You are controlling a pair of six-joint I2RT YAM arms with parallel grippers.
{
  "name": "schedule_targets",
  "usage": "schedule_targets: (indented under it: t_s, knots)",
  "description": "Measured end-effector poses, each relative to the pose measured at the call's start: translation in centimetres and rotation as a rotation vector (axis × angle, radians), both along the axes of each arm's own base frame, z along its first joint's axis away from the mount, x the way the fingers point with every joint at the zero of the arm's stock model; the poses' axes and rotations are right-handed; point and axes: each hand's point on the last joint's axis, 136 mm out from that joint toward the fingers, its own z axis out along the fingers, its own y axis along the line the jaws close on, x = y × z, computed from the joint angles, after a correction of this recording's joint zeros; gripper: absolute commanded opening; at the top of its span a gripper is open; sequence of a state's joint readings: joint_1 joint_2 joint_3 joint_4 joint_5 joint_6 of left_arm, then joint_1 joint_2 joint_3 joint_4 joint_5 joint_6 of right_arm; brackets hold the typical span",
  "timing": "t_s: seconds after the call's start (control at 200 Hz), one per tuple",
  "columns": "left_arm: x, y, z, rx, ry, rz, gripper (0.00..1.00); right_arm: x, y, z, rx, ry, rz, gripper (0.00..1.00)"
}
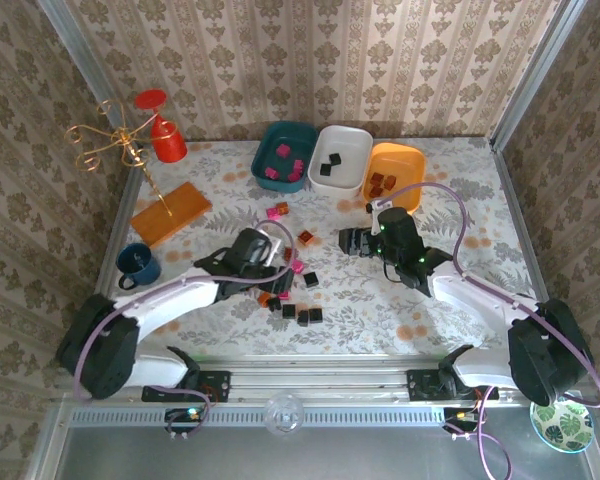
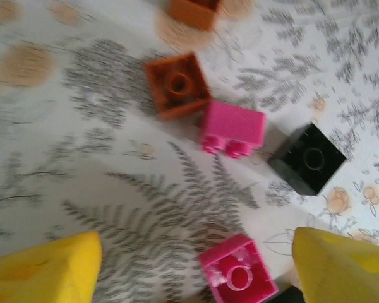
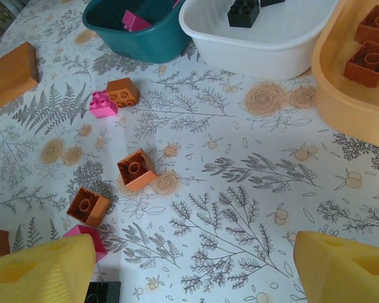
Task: Sort the legos into containers by color
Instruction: Pick up the lego from the center of the table.
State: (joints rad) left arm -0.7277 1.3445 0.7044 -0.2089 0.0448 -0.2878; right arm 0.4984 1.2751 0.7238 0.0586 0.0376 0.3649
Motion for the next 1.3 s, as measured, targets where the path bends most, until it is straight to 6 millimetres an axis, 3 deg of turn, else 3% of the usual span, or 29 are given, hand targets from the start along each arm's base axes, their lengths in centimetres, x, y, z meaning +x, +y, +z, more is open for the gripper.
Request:
schedule_targets:
  t_s: [0.105,0.31,0.56,1.09,1.19,1.3]
  knots:
    - [0.0,-1.7,-1.7,0.024,0.053,-0.033,0.64,-0.1,-0.1,-0.3,-0.004,0.007,0.0,0.84]
    - [1.4,-3.0,-3.9,0.059,0.094,-0.034,0.55,-1.1,-0.6,-1.6,-0.02,0.038,-0.001,0.84]
    - [2.4,-4.1,-5.0,0.062,0.105,-0.038,0.52,-1.5,-1.0,0.3,0.003,-0.012,-0.005,0.85]
    - [4.8,-5.6,-4.4,0.032,0.045,-0.02,0.33,-2.3,-1.2,-0.7,-0.017,0.035,0.004,0.84]
    - [4.7,-5.5,-3.4,-0.012,0.007,-0.009,0.32,-3.0,0.0,-0.9,0.002,0.051,0.081,0.83]
    - [5.2,-5.3,-0.8,-0.08,-0.05,0.016,0.32,-4.6,2.4,-1.4,0.034,0.041,0.223,0.84]
